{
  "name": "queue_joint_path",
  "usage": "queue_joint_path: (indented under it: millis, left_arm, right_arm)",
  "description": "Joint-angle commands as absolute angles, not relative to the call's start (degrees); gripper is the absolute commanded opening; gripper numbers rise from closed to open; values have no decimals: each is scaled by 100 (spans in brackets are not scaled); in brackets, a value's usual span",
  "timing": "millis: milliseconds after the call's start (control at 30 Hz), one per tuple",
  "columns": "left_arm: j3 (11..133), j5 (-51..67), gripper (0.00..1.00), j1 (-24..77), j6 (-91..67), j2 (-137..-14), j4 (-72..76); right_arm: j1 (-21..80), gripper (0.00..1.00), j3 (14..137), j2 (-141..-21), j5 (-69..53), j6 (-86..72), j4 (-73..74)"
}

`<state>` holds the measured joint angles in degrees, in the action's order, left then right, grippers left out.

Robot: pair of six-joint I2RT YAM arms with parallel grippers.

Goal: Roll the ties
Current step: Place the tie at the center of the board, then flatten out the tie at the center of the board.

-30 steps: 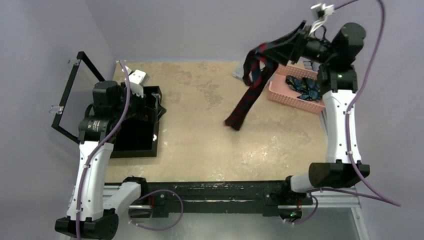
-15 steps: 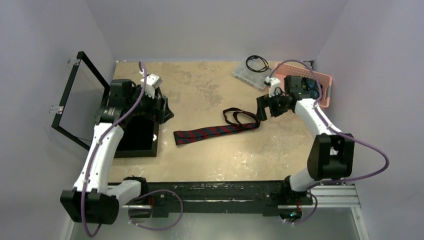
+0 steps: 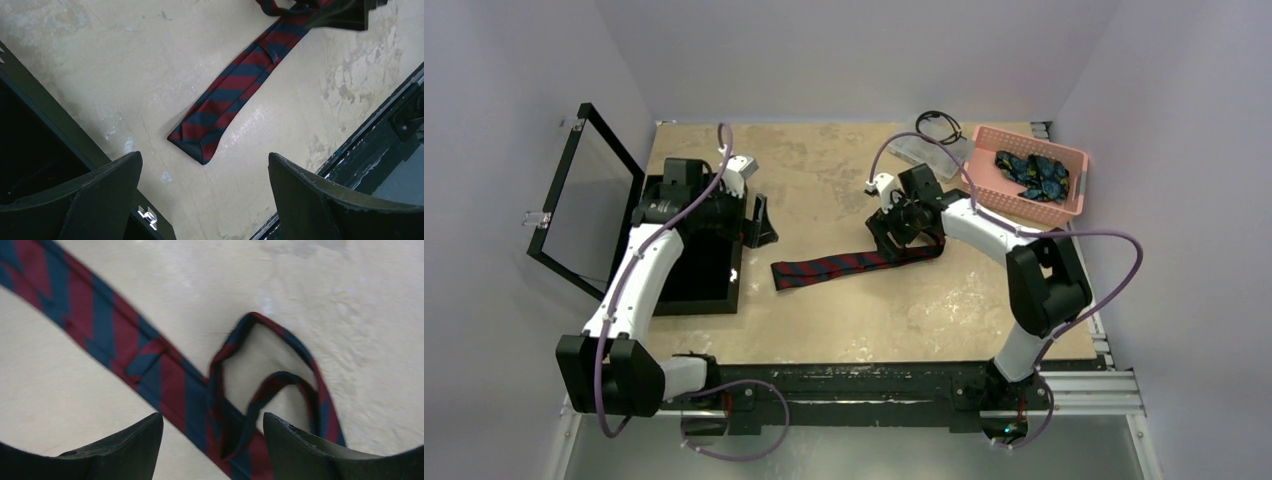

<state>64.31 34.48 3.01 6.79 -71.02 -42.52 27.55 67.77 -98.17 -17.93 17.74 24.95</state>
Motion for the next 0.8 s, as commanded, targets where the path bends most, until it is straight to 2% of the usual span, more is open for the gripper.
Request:
queue_joint_path:
  millis: [0, 267, 433, 567, 667, 767]
  left_arm:
    - [6220, 3674, 96, 277, 1218, -7150, -4436]
    - [6042, 3752, 92, 307, 1449, -7269, -4327]
    - [5650, 3888, 85, 492, 2256, -6978, -4145]
    - [5365, 3460, 78, 1208, 2710, -6675, -3400]
    - [5844, 2947, 77, 1955, 2887, -7194, -3495]
    - [6378, 3047, 77, 2317, 2723, -7716, -3566]
  right_arm:
    - [2656, 71, 7278, -9818, -578, 1831, 1845]
    - [2682, 74, 7853, -10455, 25, 2211, 1986]
    - [2309, 75, 7513, -10015, -290, 2331, 2116]
    - [1462, 73, 7447, -9754, -1337, 2313, 2652]
    - [1319, 73, 7118, -9636, -1379, 2510, 2644]
    - [1318, 75, 7019, -9724, -1240, 2600, 2612]
